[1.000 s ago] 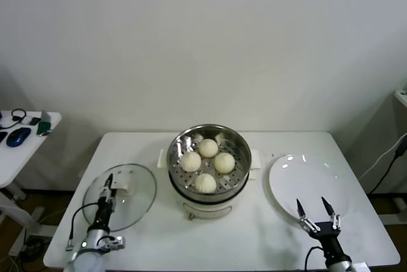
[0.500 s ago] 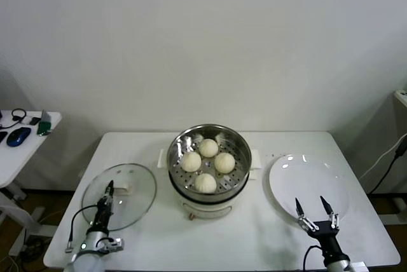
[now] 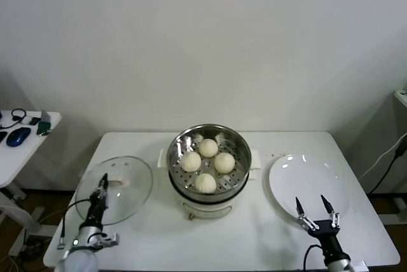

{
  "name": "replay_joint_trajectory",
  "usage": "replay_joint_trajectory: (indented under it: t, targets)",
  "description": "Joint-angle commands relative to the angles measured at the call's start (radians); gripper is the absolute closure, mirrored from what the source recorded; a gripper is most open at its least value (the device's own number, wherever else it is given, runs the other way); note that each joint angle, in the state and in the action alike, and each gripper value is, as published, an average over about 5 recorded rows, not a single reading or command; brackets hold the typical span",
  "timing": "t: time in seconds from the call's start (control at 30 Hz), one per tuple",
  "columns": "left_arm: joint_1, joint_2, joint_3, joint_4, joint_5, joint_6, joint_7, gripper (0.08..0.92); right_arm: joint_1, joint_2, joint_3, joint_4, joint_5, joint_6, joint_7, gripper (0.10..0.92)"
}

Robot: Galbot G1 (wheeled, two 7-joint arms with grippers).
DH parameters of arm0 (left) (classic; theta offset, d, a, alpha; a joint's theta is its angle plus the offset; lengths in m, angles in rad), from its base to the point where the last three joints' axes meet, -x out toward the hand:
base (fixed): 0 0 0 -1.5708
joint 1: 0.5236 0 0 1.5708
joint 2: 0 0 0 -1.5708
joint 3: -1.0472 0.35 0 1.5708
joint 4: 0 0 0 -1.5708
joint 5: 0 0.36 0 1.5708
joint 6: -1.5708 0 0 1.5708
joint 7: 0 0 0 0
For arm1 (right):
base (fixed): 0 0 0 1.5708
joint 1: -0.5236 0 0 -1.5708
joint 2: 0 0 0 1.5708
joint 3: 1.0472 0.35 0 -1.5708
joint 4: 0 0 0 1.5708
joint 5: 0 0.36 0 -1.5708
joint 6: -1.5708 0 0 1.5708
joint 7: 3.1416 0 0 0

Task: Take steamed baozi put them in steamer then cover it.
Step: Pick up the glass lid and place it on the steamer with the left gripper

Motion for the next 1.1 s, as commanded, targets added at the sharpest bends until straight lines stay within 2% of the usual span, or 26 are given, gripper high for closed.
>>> replay_joint_trajectory:
  t: [0.03, 0.23, 0.47, 0.57, 0.8, 1.1]
  targets:
    - [0.102, 0.184, 0.0, -0.437, -0.255, 0.274, 0.239, 0.863, 0.0, 0.003, 0.007, 0.014, -0.062, -0.044, 0.031, 0.203]
    - [0.066, 0.259, 0.089, -0.6, -0.239, 0.469, 0.336, 0.863, 0.002, 0.006, 0.009, 0.014, -0.08, -0.056, 0.049, 0.203]
    - [-0.069, 0.244, 0.326, -0.682, -0.108, 0.641, 0.446, 0.863, 0.012, 0.007, 0.004, 0.009, -0.092, -0.058, 0.055, 0.203]
    - [-0.122, 0.193, 0.435, -0.687, -0.001, 0.672, 0.494, 0.863, 0.018, 0.002, 0.001, 0.004, -0.087, -0.054, 0.054, 0.203]
    - [-0.205, 0.024, 0.63, -0.637, 0.231, 0.701, 0.617, 0.863, 0.04, -0.016, -0.01, -0.016, -0.077, -0.049, 0.057, 0.203]
    - [-0.273, -0.151, 0.725, -0.501, 0.359, 0.696, 0.645, 0.863, 0.069, -0.03, -0.024, -0.049, -0.062, -0.051, 0.059, 0.203]
